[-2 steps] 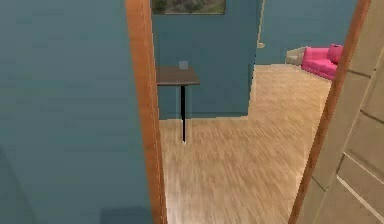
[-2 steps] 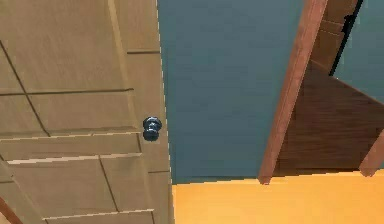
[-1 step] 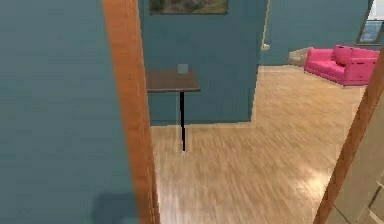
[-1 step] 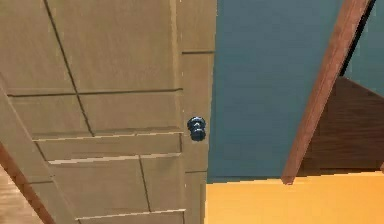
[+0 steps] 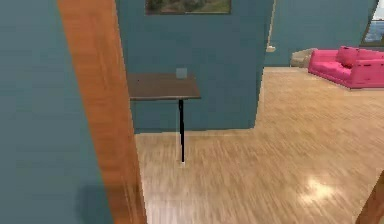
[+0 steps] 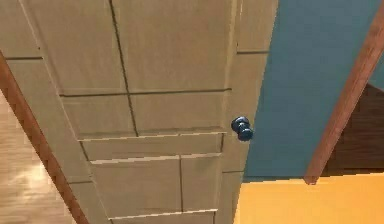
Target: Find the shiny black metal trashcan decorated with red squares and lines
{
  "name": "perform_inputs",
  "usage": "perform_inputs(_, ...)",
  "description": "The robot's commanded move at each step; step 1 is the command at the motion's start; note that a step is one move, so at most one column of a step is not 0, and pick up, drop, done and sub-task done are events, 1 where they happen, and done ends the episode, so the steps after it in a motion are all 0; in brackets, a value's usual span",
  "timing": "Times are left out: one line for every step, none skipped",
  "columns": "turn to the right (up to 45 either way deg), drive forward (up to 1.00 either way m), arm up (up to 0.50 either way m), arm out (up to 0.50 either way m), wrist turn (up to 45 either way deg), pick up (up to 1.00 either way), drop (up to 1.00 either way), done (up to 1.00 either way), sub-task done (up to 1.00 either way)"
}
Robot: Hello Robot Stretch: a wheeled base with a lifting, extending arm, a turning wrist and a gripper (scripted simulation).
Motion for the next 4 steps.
perform_inputs(39.0,0.00,0.00,0.00,0.0,0.00,0.00,0.00,0.00)
perform_inputs(0.0,0.40,0.00,0.00,0.0,0.00,0.00,0.00,0.00)
perform_inputs(-42.0,0.00,0.00,0.00,0.0,0.00,0.00,0.00,0.00)
perform_inputs(0.0,0.45,0.00,0.00,0.0,0.00,0.00,0.00,0.00)
